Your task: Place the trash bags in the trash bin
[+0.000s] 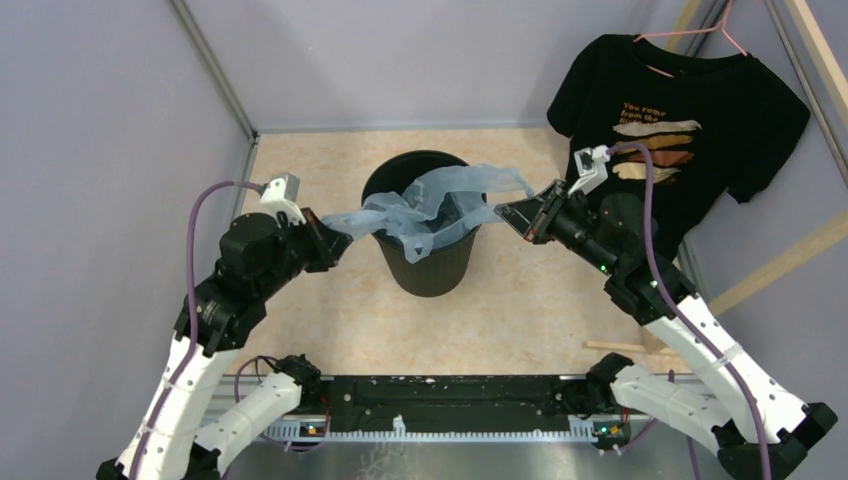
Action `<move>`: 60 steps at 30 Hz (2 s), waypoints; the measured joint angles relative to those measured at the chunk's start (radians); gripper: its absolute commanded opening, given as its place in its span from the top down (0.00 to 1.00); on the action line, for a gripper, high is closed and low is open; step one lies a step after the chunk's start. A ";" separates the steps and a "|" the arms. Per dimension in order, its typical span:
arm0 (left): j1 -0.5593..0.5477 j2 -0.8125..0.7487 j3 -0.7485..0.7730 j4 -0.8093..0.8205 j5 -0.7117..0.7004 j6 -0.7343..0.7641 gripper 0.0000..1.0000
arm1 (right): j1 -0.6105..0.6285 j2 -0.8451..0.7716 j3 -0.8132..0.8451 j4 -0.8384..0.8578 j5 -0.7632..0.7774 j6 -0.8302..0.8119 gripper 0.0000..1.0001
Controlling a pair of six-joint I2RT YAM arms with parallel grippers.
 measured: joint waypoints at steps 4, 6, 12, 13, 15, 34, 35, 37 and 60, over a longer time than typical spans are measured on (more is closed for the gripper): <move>0.000 -0.006 0.000 -0.001 -0.040 0.011 0.98 | 0.000 -0.038 0.000 -0.040 0.010 -0.020 1.00; 0.000 -0.006 0.000 -0.001 -0.045 0.018 0.83 | 0.000 -0.051 0.000 -0.061 0.013 -0.032 1.00; 0.000 -0.027 0.000 0.001 0.082 0.019 0.39 | 0.000 -0.074 -0.006 -0.088 0.020 -0.050 1.00; 0.000 -0.032 0.000 0.002 0.111 0.015 0.34 | 0.000 -0.076 -0.011 -0.084 0.019 -0.051 1.00; 0.000 -0.043 0.000 0.007 0.171 0.000 0.21 | 0.000 -0.076 -0.016 -0.080 0.018 -0.051 1.00; 0.000 -0.104 -0.065 0.157 0.106 -0.428 0.24 | 0.000 -0.049 -0.018 -0.034 -0.013 -0.058 1.00; 0.000 -0.102 -0.064 0.156 0.091 -0.438 0.25 | 0.000 -0.049 -0.018 -0.034 -0.013 -0.058 1.00; 0.000 -0.093 -0.057 0.147 0.055 -0.454 0.28 | 0.000 -0.049 -0.018 -0.033 -0.015 -0.058 1.00; 0.000 -0.024 -0.061 0.137 -0.188 -0.494 0.90 | 0.000 -0.049 -0.024 -0.006 -0.014 -0.063 1.00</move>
